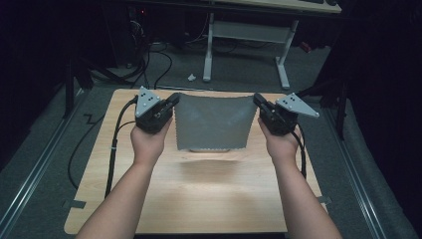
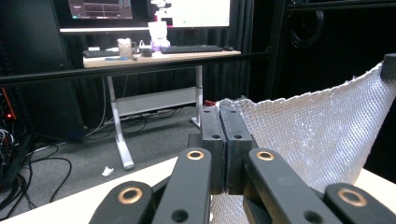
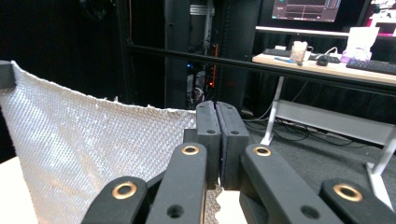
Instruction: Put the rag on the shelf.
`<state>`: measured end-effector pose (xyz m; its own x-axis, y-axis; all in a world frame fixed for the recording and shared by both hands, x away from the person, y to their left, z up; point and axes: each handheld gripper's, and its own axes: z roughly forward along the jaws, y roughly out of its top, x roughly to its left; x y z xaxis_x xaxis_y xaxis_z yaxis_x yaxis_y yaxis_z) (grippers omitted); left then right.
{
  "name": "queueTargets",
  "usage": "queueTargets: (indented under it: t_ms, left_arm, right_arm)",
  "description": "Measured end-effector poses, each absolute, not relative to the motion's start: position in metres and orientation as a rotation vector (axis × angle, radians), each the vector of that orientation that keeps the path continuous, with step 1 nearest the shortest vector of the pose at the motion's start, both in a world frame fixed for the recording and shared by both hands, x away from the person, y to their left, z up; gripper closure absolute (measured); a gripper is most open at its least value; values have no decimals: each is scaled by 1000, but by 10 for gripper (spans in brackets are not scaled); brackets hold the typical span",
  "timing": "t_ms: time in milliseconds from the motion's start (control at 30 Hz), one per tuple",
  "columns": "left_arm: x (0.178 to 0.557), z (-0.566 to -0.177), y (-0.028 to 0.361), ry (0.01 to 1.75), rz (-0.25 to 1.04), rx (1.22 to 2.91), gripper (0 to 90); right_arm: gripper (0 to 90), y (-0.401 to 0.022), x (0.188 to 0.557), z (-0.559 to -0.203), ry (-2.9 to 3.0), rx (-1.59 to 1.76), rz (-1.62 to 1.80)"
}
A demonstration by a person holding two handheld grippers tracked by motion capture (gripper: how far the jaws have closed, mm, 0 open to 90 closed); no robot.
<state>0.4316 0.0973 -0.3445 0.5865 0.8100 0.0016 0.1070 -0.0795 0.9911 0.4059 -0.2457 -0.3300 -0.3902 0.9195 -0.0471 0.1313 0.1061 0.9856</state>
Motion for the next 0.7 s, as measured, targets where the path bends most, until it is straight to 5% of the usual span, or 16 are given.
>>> queueTargets:
  t_ms: [700]
  left_arm:
    - [490,-380,92,904,608,1689,892]
  right_arm:
    - [899,-246,472,-367,1738,1122,1277]
